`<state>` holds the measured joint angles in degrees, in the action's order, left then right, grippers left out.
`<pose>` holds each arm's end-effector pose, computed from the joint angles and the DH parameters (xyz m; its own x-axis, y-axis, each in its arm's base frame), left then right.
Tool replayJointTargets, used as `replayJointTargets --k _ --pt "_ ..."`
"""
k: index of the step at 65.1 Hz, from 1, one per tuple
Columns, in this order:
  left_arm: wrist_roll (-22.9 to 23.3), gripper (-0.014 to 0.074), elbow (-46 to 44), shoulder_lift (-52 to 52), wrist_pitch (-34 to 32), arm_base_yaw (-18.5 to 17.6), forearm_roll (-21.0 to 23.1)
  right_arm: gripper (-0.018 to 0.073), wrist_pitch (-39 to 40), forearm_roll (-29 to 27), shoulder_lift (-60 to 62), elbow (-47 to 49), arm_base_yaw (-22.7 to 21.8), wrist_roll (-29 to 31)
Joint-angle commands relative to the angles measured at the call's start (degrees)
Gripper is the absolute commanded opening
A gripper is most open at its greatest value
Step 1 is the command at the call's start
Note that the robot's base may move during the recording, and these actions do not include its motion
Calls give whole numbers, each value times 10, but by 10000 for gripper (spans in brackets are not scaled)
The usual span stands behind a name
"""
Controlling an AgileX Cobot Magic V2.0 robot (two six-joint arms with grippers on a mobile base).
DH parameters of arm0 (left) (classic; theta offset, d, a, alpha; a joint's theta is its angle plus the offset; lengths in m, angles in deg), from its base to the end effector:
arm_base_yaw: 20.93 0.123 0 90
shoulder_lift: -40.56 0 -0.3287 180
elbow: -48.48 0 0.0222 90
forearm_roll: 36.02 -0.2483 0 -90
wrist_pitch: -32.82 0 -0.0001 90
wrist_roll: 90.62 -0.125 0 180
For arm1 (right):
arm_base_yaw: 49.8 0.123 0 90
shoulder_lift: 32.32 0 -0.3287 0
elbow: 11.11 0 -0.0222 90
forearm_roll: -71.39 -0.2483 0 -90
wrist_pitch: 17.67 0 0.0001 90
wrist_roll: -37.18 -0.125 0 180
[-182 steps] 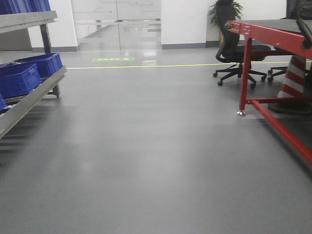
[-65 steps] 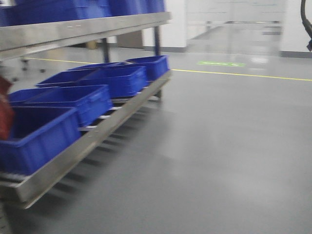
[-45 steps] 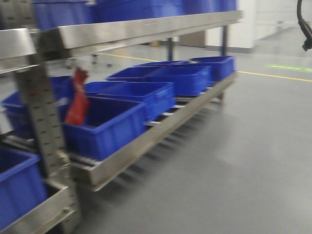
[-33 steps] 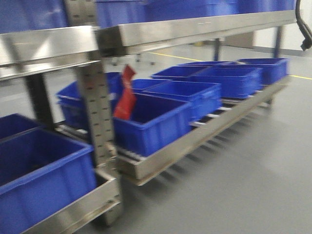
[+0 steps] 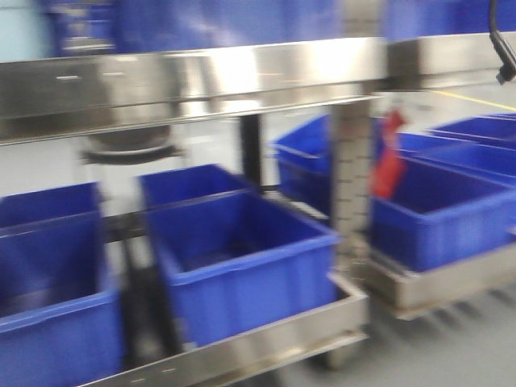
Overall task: Move two blue bins to right shelf middle
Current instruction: 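Hold the teal bin and drive up to the shelving rack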
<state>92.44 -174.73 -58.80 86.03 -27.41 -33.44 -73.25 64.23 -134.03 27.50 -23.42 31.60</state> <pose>0.3623 -0.0457 0.5626 -0.3396 -0.0422 -0.9396 0.1197 0.9889 -0.0877 0.3413 0.1836 0.5176 -0.5086 -0.0663 -0.8584 -0.4440 0.8744 0.1956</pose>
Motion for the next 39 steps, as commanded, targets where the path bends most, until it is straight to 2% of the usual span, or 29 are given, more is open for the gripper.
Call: replayJointTargets --k 1,39 --pt "6 -111 -6 7 -38 -2 19 -151 23 -16 7 6 3 18" --pt "6 -111 -6 7 -38 -2 19 -151 23 -16 7 6 3 18"
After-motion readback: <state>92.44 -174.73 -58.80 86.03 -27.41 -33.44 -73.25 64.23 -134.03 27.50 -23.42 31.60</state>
